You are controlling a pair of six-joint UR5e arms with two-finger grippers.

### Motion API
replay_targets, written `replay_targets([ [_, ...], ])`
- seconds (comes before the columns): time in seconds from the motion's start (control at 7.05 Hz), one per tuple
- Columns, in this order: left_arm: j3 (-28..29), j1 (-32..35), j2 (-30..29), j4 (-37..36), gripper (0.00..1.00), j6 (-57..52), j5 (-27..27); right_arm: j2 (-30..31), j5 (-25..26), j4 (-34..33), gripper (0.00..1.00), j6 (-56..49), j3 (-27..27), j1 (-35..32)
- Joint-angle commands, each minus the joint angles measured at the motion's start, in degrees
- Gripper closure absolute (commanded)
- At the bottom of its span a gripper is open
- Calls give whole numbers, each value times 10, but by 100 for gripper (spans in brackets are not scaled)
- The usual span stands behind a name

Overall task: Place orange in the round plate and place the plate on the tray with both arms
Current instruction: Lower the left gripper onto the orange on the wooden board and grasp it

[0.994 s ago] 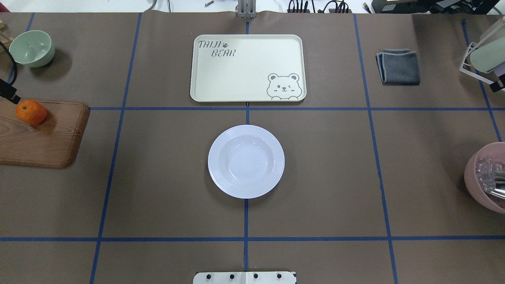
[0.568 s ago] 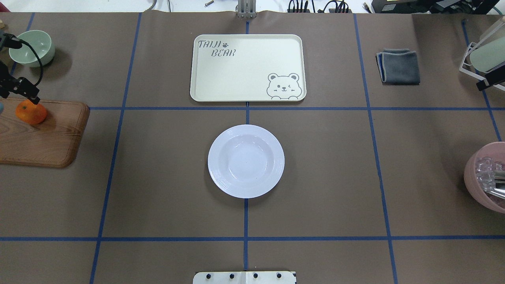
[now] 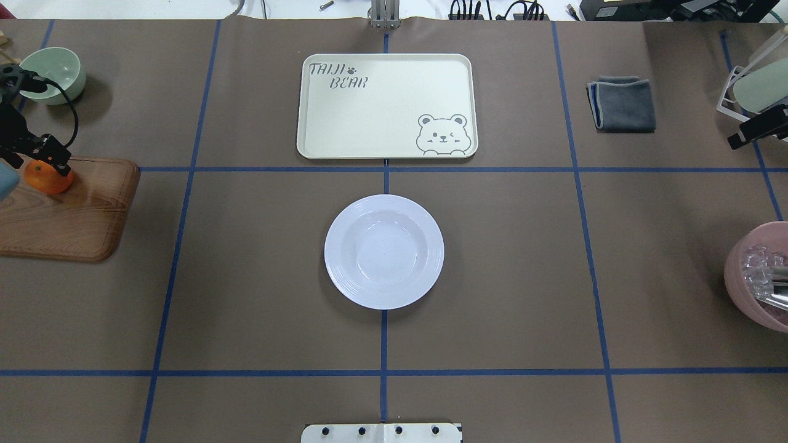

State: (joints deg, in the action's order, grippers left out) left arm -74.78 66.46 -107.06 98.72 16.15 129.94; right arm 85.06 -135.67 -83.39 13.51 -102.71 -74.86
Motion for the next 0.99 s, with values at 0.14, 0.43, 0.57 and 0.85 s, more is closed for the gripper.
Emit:
replay_targets([
  [0.14, 22, -13, -1, 37, 2, 19, 0, 1, 3, 0, 0, 0, 1, 4],
  [0.43, 36, -14, -1, 61, 16, 21, -1, 1, 3, 0, 0, 0, 1, 5],
  [0.57, 32, -14, -3, 58, 96, 23, -1, 1, 3, 1, 0, 0, 1, 7],
  [0.85, 14, -14, -22, 47, 100, 48, 10, 1, 2, 1, 0, 1, 0, 8],
])
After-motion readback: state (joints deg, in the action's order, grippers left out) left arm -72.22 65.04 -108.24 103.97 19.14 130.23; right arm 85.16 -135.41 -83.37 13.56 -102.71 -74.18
